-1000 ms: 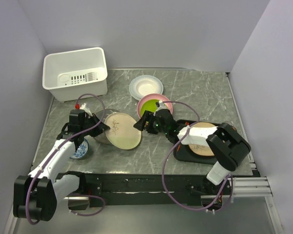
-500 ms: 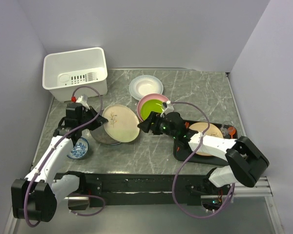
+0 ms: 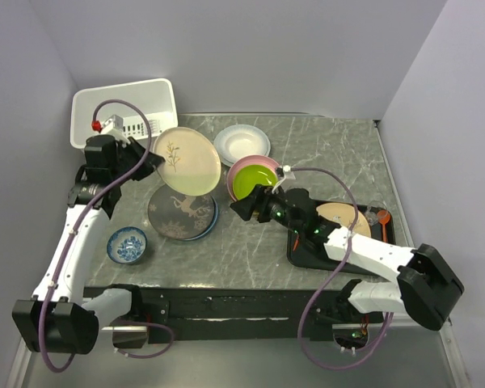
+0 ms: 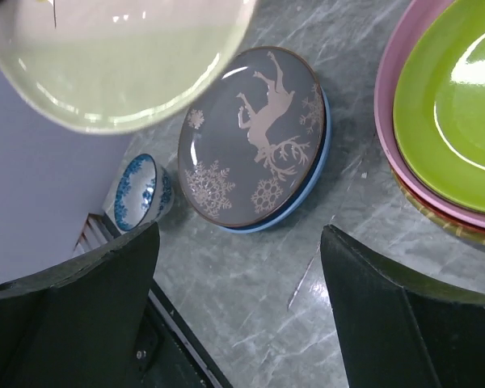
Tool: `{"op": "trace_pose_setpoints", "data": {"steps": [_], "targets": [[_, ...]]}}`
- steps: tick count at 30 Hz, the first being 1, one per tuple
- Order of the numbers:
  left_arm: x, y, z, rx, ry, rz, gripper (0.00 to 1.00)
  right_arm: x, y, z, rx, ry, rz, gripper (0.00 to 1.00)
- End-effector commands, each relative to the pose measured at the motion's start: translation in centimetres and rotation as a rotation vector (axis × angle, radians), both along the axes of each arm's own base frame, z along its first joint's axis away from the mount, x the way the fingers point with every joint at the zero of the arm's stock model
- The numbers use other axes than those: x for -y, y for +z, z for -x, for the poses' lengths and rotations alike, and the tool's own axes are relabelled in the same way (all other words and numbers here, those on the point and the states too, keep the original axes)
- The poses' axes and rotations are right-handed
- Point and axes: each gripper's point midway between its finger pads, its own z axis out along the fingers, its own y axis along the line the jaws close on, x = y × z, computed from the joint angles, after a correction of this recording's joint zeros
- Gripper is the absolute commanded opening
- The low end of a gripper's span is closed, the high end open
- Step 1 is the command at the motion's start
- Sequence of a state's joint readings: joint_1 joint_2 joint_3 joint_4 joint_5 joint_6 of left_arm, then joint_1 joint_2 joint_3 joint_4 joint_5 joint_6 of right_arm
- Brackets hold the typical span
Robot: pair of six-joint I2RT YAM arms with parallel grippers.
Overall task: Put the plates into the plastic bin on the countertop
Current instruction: Place the plate in the plastic bin.
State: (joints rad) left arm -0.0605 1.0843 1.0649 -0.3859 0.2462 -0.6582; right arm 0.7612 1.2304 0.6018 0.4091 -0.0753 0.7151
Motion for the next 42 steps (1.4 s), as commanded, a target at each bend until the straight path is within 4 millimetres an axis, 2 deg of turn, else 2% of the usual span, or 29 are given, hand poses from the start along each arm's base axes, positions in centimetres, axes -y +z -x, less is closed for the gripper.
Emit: {"op": "trace_pose_setpoints", "data": {"steps": [1, 11, 13, 20, 28, 29, 31, 33, 37, 39, 40, 42], "targets": [[0.4, 6.6, -1.5, 0.179, -0.035, 0.036, 0.01, 0.9, 1.2, 0.5, 0.056, -0.029, -0.016, 0.88], [0.3, 9.2, -3.4, 0.216, -0.052, 0.095, 0.01, 2.8, 1.3, 1.3, 0.067, -0.07, 0.014, 0.88], [-0.9, 9.2, -4.2, 0.211, -0.018, 0.105, 0.01, 3.2, 1.3, 1.4, 0.07, -0.08, 0.024, 0.89], [-1.8, 9.7, -6.2, 0.22, 0.028, 0.159, 0.01, 3.8, 1.2, 1.4, 0.089, -0.095, 0.049, 0.89], [-3.3, 10.2, -9.6, 0.238, 0.117, 0.232, 0.01, 3.4, 1.5, 0.6, 0.098, -0.096, 0.071, 0.89], [-3.5, 9.7, -10.5, 0.222, 0.129, 0.248, 0.01, 3.3, 1.4, 0.6, 0.097, -0.093, 0.071, 0.89], [-3.9, 10.3, -11.5, 0.236, 0.14, 0.248, 0.01, 3.1, 1.3, 0.6, 0.091, -0.088, 0.067, 0.89], [-4.3, 9.8, -12.7, 0.222, 0.156, 0.249, 0.01, 3.0, 1.1, 0.6, 0.086, -0.088, 0.065, 0.89], [-4.4, 11.0, -14.3, 0.25, 0.155, 0.285, 0.01, 3.0, 0.6, 0.7, 0.071, -0.087, 0.063, 0.89], [-4.4, 10.4, -15.3, 0.236, 0.155, 0.298, 0.01, 2.9, 0.4, 0.8, 0.066, -0.083, 0.062, 0.89], [-4.5, 11.1, -15.6, 0.246, 0.158, 0.297, 0.01, 2.9, 0.4, 0.8, 0.062, -0.084, 0.062, 0.89], [-4.8, 10.4, -16.7, 0.233, 0.168, 0.297, 0.01, 3.0, 0.2, 0.8, 0.057, -0.087, 0.066, 0.89]]}}
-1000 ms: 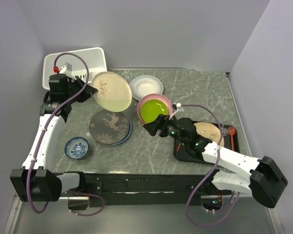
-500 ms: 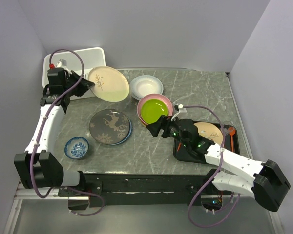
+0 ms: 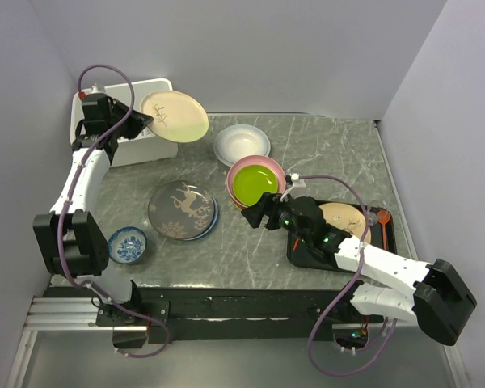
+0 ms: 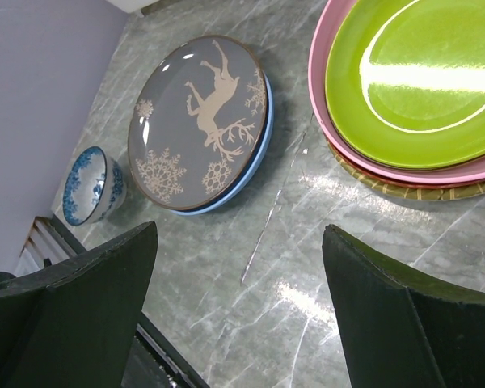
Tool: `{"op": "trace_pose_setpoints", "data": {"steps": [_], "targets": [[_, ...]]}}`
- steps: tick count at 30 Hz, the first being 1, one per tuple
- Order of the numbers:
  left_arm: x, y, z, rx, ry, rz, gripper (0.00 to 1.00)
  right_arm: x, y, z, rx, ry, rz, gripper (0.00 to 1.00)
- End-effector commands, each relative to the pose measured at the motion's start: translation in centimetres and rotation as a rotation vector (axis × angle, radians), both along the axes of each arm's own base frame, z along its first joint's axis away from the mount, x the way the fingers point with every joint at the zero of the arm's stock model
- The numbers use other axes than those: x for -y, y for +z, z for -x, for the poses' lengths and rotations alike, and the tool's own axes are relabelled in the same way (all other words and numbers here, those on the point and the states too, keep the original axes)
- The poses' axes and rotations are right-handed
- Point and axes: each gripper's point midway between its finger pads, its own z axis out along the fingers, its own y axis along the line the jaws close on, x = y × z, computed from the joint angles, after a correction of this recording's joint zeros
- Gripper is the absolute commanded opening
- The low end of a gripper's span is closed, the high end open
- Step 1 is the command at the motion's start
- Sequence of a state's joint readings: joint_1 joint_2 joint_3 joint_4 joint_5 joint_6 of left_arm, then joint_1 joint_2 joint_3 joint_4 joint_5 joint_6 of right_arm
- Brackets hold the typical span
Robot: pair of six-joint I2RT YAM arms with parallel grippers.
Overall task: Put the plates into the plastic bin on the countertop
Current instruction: Place the plate in the plastic bin.
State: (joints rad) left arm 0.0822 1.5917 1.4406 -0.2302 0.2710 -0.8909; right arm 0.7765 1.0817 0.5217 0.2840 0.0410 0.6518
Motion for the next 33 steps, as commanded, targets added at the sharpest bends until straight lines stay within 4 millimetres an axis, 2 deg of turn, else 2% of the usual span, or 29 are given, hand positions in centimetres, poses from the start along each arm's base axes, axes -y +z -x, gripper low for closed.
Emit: {"op": "trace_pose_setpoints", "data": {"steps": [1, 3, 4, 5, 7, 8, 12, 16, 23, 33], "targets": [[0.2, 10.0, -2.4, 0.287, -0.002, 0.054, 0.01, -0.5, 1.6, -0.4, 0.033, -0.005, -0.035, 0.89], [0.2, 9.5, -3.4, 0.274, -0.005, 0.066, 0.01, -0.3, 1.6, -0.4, 0.033, -0.015, -0.037, 0.89], [0.2, 10.3, -3.7, 0.288, -0.006, 0.068, 0.01, -0.1, 1.4, -0.3, 0.025, -0.019, -0.037, 0.9], [0.2, 9.7, -4.3, 0.274, -0.006, 0.072, 0.01, 0.0, 1.3, -0.2, 0.022, -0.023, -0.037, 0.89], [-0.2, 10.4, -4.9, 0.287, 0.007, 0.066, 0.01, 0.2, 1.5, -0.1, 0.025, -0.027, -0.045, 0.9], [-0.4, 10.0, -5.3, 0.277, 0.016, 0.064, 0.01, 0.2, 1.5, 0.0, 0.025, -0.027, -0.043, 0.9], [-1.3, 10.6, -6.1, 0.289, 0.049, 0.06, 0.01, 0.4, 1.6, -0.2, 0.035, -0.034, -0.031, 0.92], [-2.0, 10.3, -6.9, 0.284, 0.068, 0.058, 0.01, 0.2, 1.9, -0.4, 0.042, -0.031, -0.025, 0.93], [-4.6, 10.0, -7.1, 0.27, 0.158, 0.028, 0.01, -0.2, 1.9, -0.7, 0.043, -0.019, -0.014, 0.94], [-8.9, 8.4, -6.6, 0.248, 0.25, 0.024, 0.01, -1.0, 1.5, -0.7, 0.016, 0.003, -0.026, 0.94]]}}
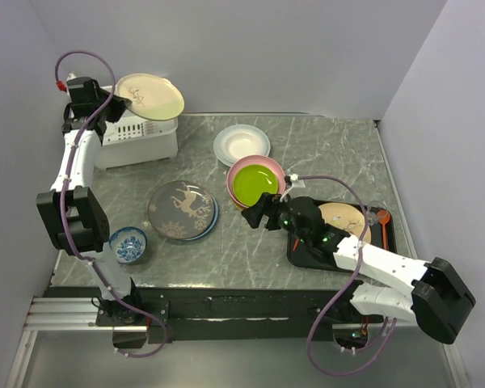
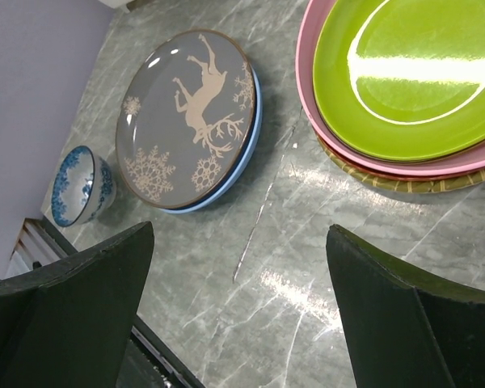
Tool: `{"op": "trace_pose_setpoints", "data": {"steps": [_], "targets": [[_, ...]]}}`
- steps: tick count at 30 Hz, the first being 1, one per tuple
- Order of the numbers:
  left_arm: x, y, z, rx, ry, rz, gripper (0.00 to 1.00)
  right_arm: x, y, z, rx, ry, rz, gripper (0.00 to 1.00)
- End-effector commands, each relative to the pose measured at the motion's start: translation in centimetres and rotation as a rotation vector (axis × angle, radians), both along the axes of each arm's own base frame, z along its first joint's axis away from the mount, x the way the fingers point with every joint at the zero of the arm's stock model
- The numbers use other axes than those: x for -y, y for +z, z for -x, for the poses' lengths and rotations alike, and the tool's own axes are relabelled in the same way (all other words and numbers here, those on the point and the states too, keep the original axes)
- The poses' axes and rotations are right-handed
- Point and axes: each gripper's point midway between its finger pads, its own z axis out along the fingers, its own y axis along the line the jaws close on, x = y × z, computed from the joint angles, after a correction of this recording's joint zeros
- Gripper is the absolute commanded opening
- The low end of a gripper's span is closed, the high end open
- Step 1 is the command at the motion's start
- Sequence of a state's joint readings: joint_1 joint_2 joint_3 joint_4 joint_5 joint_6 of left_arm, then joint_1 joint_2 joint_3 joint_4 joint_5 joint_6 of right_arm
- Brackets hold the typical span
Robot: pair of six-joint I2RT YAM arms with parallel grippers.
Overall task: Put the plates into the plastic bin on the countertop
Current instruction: Place the plate in the plastic bin.
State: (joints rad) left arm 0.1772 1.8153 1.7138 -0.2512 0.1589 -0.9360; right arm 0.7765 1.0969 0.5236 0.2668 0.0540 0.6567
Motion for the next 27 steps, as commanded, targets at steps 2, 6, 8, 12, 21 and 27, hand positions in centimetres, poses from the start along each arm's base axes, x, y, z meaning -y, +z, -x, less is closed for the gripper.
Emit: {"op": "trace_pose_setpoints", "data": {"steps": [2, 6, 8, 12, 21, 27], "targets": [[-2.1, 7.5, -0.1, 0.233, 0.051, -0.005, 0.01, -1.5, 2.4, -0.6, 0.035, 0.026, -0.052, 0.94], [-3.5, 7.3, 0.1, 0.222, 0.089, -0.024, 0.01, -1.5, 2.4, -0.4, 0.029, 0.033, -0.04, 0.94], [-4.0, 6.7, 0.2, 0.211, 0.106, -0.028, 0.01, -1.2, 2.3, -0.5, 0.03, 0.026, -0.034, 0.94], [-4.4, 6.0, 0.1, 0.202, 0.114, -0.027, 0.01, -1.1, 2.4, -0.3, 0.032, 0.03, -0.027, 0.94], [-5.3, 4.2, -0.7, 0.159, 0.132, -0.042, 0.01, -1.1, 2.4, -0.4, 0.036, 0.032, -0.015, 0.94], [-5.4, 3.5, -1.1, 0.149, 0.129, -0.041, 0.01, -1.4, 2.6, -0.7, 0.035, 0.036, -0.019, 0.94]]}}
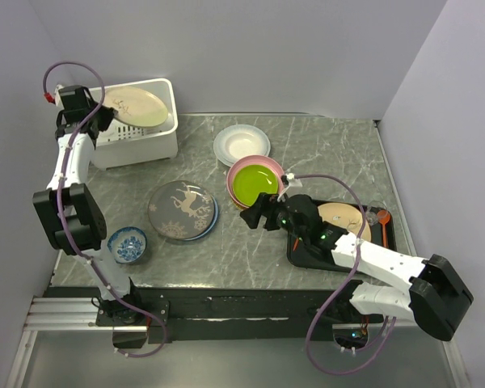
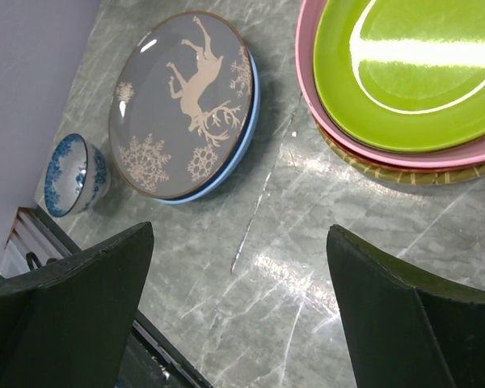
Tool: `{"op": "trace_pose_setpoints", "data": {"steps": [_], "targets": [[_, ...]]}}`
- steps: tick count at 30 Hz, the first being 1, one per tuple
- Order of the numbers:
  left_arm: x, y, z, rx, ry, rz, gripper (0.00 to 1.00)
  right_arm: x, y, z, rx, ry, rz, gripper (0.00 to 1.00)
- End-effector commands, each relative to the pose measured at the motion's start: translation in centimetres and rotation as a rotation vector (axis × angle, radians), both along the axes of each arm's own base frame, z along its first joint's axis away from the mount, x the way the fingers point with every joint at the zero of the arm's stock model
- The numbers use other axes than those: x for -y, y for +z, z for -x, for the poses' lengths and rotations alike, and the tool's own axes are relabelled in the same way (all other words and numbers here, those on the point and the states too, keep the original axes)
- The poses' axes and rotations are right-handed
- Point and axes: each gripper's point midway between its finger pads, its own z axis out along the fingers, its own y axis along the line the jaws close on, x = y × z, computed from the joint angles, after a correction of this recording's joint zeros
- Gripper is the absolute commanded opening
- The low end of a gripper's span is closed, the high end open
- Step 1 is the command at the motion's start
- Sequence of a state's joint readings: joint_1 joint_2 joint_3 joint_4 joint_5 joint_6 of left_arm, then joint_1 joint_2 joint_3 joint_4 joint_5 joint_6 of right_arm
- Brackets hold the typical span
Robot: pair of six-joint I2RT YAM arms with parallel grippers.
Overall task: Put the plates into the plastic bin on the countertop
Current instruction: Place the plate in the plastic bin.
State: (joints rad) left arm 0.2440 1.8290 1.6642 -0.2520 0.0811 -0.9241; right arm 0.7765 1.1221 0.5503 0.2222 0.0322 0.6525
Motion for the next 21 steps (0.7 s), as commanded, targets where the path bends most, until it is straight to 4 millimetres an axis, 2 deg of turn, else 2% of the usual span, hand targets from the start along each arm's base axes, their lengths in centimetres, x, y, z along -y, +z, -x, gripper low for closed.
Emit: {"op": "trace_pose_setpoints", "data": {"steps": [1, 5, 12, 21], "targets": [[-0.4, 6.8, -1.7, 0.22, -0.01, -0.028, 0.01, -1.2, 3.2, -0.8, 0.065, 0.016, -0.048, 0.94], [-0.3, 6.1, -2.3, 0.207, -0.022, -0.024, 0.01, -1.2, 3.3, -0.9, 0.066, 0.013, -0.05, 0.94], [-0.1, 3.7, -3.7, 0.166, -0.051, -0.002, 0.01, -1.2, 3.0, -0.7, 0.059, 0.02, -0.048, 0.94], [-0.5, 2.0, -5.1, 0.13, -0.056, -0.017, 0.01, -1.0, 3.0, -0.9, 0.063, 0.008, -0.035, 0.94]]}}
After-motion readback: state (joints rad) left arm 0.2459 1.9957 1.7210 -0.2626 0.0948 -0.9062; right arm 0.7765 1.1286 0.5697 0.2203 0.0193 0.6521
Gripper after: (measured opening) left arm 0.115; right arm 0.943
